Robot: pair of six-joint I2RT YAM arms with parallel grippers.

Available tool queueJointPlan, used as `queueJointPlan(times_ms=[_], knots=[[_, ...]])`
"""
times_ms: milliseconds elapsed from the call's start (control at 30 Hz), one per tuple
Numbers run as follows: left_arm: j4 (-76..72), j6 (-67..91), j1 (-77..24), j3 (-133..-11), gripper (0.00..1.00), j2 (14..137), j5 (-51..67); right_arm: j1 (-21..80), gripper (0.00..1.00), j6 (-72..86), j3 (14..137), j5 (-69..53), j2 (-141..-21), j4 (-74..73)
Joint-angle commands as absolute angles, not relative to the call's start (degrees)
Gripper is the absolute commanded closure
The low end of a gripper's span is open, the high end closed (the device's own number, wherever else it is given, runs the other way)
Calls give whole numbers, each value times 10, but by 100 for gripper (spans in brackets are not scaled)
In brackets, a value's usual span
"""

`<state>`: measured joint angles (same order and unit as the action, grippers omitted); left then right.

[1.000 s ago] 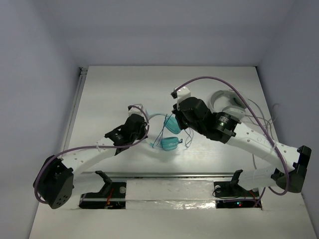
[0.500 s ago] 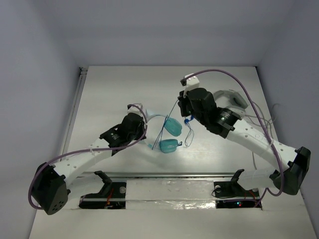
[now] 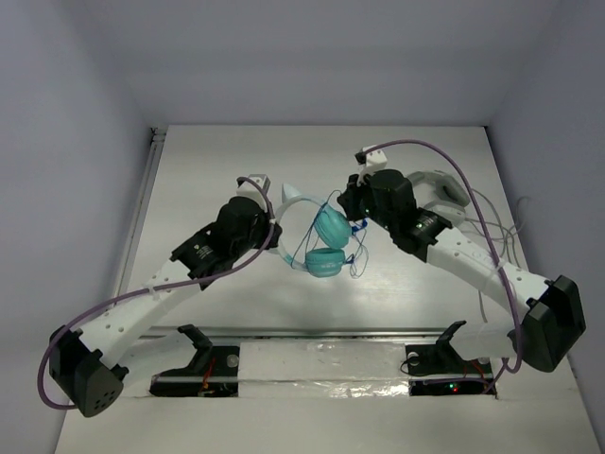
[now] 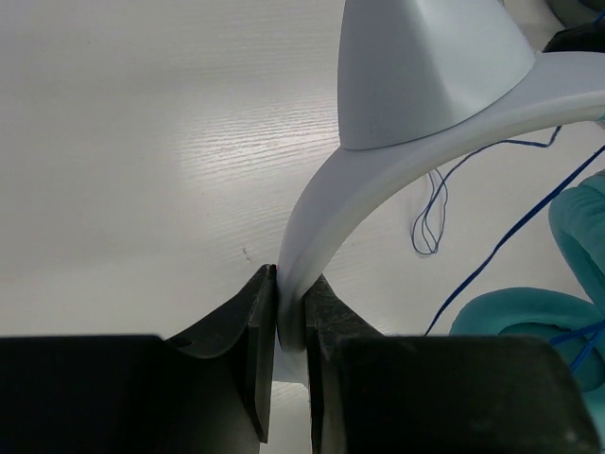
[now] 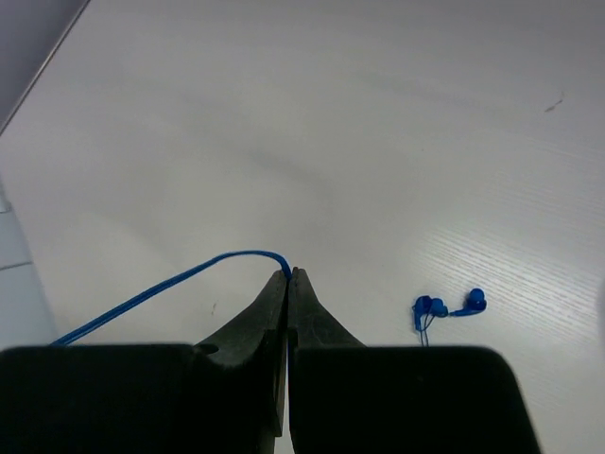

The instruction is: Wrap the headphones

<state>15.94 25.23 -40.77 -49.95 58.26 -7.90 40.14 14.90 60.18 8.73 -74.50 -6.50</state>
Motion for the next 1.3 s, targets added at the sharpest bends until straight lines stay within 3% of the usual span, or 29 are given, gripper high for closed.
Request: queueJointPlan(times_ms=[0, 267, 367, 500, 800, 1267], knots=[[126, 260, -409, -553, 100, 559, -50, 379, 100, 181, 564, 2, -715, 39], [121, 266, -409, -608, 100, 566, -20, 339, 100, 231, 485, -169, -715, 185], [118, 273, -409, -625, 100, 573, -9, 339, 89, 243, 475, -192, -729, 213], [117, 285, -409, -644, 100, 581, -5, 339, 75, 256, 454, -199, -736, 250], [115, 320, -384, -686, 100, 609, 26, 339, 64, 272, 409, -197, -749, 298], [114, 338, -314, -733, 100, 614, 78, 339, 58, 292, 352, -142, -785, 349]])
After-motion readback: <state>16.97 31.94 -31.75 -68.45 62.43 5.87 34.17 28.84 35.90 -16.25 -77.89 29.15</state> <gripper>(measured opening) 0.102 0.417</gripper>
